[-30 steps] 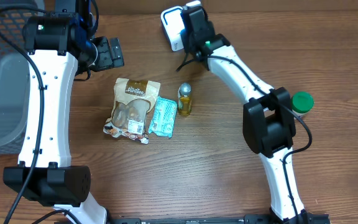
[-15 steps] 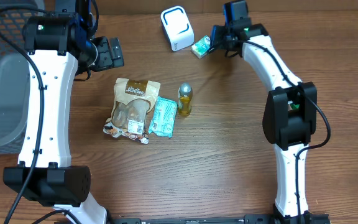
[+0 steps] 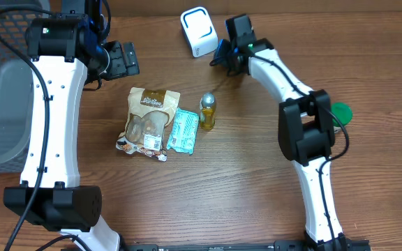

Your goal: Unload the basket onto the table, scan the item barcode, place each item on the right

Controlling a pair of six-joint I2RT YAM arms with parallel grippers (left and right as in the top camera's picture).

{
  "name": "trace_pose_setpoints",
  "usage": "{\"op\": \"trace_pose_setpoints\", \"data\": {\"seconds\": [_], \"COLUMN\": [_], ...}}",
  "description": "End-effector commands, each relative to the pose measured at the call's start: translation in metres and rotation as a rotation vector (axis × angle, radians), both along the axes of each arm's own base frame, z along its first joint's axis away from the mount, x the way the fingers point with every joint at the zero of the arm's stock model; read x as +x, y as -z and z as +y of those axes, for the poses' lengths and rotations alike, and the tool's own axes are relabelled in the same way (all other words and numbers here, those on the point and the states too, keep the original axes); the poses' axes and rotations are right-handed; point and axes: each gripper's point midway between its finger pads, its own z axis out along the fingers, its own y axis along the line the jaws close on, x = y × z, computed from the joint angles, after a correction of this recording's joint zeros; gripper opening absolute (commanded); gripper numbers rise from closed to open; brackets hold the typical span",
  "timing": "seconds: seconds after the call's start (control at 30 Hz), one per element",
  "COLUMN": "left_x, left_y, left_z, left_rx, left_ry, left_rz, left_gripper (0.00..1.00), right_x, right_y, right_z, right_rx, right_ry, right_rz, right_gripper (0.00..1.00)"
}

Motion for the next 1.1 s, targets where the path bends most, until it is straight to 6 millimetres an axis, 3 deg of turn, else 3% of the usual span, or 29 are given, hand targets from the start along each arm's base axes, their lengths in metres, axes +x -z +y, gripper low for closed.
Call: {"op": "trace_pose_setpoints", "data": {"seconds": [0.0, 0.17, 0.37, 0.67, 0.8, 0.93, 0.97, 1.07], "left_x": [0.003, 0.003, 0.003, 0.003, 0.003, 0.003, 0.003, 0.003], "left_y": [-0.004, -0.004, -0.004, -0.004, -0.004, -0.004, -0.004, -0.004], "left_z": [-0.004, -0.004, -0.004, -0.004, -0.004, -0.004, -0.004, -0.004], "left_rx": [-0.002, -0.002, -0.002, -0.002, -0.002, -0.002, -0.002, -0.002], "left_ry": [0.019, 0.019, 0.019, 0.019, 0.019, 0.019, 0.019, 0.019], "left_rz": [-0.017, -0.017, -0.017, -0.017, -0.017, -0.017, -0.017, -0.017], "left_gripper": [1.00, 0.99, 0.99, 1.00, 0.99, 1.00, 1.00, 0.99], "right_x": [-0.002, -0.009, -0.025, -0.064, -0.081, -0.083, -0.081, -0.068], "right_y": [0.017, 0.023, 0.021, -0.015, -0.031, -0.043, -0.045, -0.050], "right_z": [0.001, -0.012, -0.048, -0.101, -0.112, -0.107, -0.105, -0.091], "right_rx": [-0.004, -0.089, -0.133, -0.211, -0.247, -0.213, -0.202, -0.130], "right_ry": [0.049, 0.082, 0.128, 0.100, 0.043, 0.031, 0.028, 0.005], "right_rz": [0.026, 0.047, 0.148, 0.293, 0.333, 0.325, 0.317, 0.262], "right_gripper": [0.50, 0.17, 0.05, 0.04, 0.04, 0.05, 0.08, 0.29]}}
